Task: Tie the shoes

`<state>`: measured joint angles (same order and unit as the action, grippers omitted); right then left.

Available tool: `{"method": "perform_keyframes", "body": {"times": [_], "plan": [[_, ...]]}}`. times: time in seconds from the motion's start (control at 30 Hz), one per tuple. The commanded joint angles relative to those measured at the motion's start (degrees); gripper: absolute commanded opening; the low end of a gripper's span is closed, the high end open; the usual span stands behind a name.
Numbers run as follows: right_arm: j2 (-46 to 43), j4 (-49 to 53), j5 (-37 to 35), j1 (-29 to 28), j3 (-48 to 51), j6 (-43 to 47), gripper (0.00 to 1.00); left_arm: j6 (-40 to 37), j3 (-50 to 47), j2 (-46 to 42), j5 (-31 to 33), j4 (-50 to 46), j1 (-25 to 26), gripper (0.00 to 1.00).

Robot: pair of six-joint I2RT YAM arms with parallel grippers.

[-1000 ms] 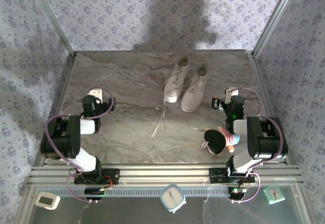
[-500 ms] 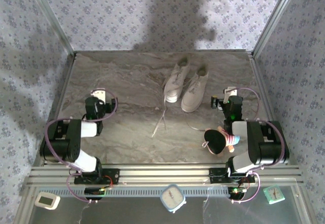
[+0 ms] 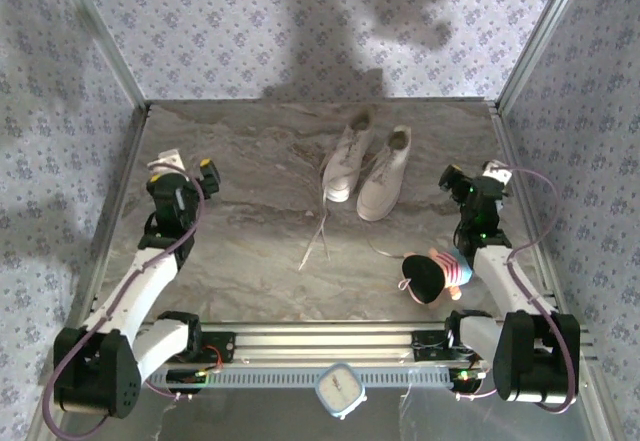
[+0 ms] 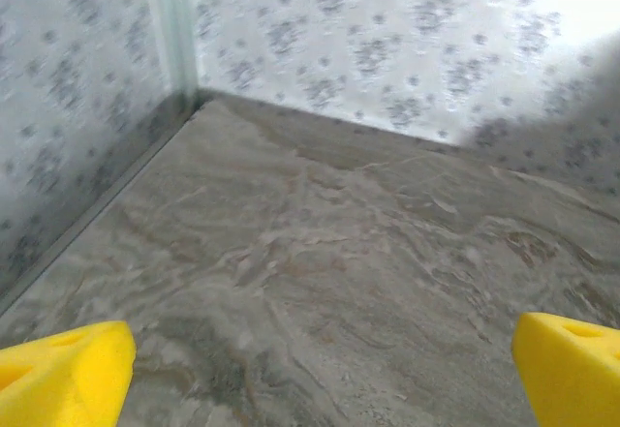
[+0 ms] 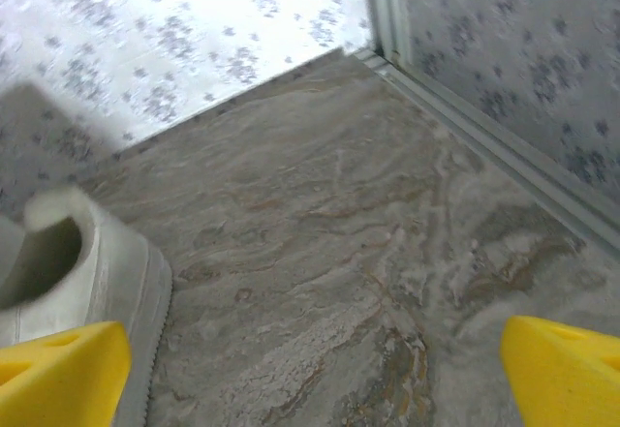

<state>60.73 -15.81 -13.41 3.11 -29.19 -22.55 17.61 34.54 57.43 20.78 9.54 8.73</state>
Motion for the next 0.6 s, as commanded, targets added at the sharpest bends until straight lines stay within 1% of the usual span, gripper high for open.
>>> {"method": "perform_keyframes", "body": {"times": [0.0, 0.07, 0.13, 0.2, 0.3, 0.37, 0.5, 0.57], "plan": [[0.1, 9.4, 2.6, 0.9, -2.3, -11.0, 1.0, 12.4, 7.3, 2.6, 1.8, -19.1, 0.1, 1.0], [1.7, 13.5, 7.0, 0.7, -5.6, -11.1, 1.0, 12.2, 10.5, 5.3, -3.2, -21.6, 0.8, 1.0], [3.6, 18.4, 9.7, -0.1, -9.4, -10.8, 0.99, 11.4, 12.4, 7.7, -4.9, -22.3, 3.0, 0.99], [5.2, 21.9, 12.0, -1.7, -12.8, -9.4, 0.95, 10.4, 13.9, 9.9, -6.4, -22.3, 5.3, 1.0], [9.3, 29.2, 11.3, -5.8, -19.7, -7.0, 0.9, 9.1, 15.9, 13.8, -10.7, -21.9, 8.2, 1.0], [13.7, 35.3, 9.7, -8.3, -25.8, -5.9, 0.83, 8.0, 16.9, 16.5, -14.0, -20.9, 10.0, 1.0], [22.1, 41.9, 10.5, -11.8, -36.3, -3.4, 0.78, 6.0, 20.4, 22.0, -17.7, -20.0, 13.7, 1.0], [26.3, 45.0, 11.4, -13.4, -42.3, -2.0, 0.77, 4.8, 23.0, 25.4, -18.6, -19.7, 15.8, 0.98]]}}
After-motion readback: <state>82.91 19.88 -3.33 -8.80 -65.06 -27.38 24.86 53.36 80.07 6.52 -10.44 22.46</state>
